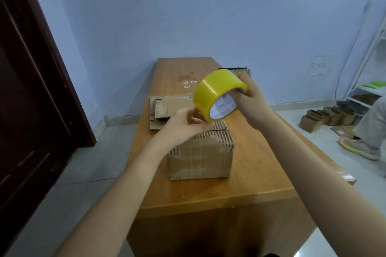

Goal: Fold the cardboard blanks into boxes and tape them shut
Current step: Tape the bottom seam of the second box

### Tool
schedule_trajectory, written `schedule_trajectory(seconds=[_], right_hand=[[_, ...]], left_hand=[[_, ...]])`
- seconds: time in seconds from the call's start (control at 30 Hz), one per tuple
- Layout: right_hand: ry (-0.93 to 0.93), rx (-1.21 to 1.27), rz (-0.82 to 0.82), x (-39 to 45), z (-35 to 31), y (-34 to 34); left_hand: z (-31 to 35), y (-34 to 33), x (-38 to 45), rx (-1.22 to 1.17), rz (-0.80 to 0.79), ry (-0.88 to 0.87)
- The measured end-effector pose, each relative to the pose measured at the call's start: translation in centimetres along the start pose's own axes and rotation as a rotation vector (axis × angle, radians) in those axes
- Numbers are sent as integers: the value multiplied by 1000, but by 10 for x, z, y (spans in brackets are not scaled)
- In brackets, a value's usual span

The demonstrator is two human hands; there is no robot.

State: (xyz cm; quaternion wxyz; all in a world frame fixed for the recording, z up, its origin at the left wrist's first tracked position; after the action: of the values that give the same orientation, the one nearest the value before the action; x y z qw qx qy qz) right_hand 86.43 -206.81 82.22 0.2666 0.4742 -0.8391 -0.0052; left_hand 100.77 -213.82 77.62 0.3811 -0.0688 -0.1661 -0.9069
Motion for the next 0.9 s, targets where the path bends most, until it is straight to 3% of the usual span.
schedule_trajectory(seconds=[0.17, 0.37, 0.43, 0.5, 0.57, 0.67, 0.8, 0.9], right_hand=[[-293, 344, 131, 5, 27, -19], [-488, 352, 107, -22, 66, -39], [-478, 317, 143, -27, 68, -40], [-324, 205, 227, -26, 54, -32], [-127, 98, 272, -20, 34, -22], [-23, 20, 246, -14, 11, -19], [-197, 12, 257, -14, 29, -26], [-338, 70, 304, -20, 49, -29]], left_hand=[[-4, 19, -6, -277, 171, 0], [0, 30, -5, -40, 168, 18], [-2, 29, -2, 40, 164, -2], [-6, 26, -1, 87, 201, -42], [-10, 21, -2, 95, 307, -63], [-12, 6, -1, 181, 464, -49], [-7, -7, 1, 354, 508, 73], [-8, -3, 5, 359, 440, 125]])
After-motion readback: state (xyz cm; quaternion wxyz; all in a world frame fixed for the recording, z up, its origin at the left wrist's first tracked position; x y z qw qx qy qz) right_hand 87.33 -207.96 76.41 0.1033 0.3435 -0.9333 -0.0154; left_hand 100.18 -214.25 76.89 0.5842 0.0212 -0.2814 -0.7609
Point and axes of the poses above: each hand's wrist, its own x-axis towards the middle knuckle, its own y-axis out of the back of the hand, z = x × y, the point moved 4 cm from there along x, towards the middle knuckle, and after that the axes turned 9 degrees about -x, right-handed, at the moved point
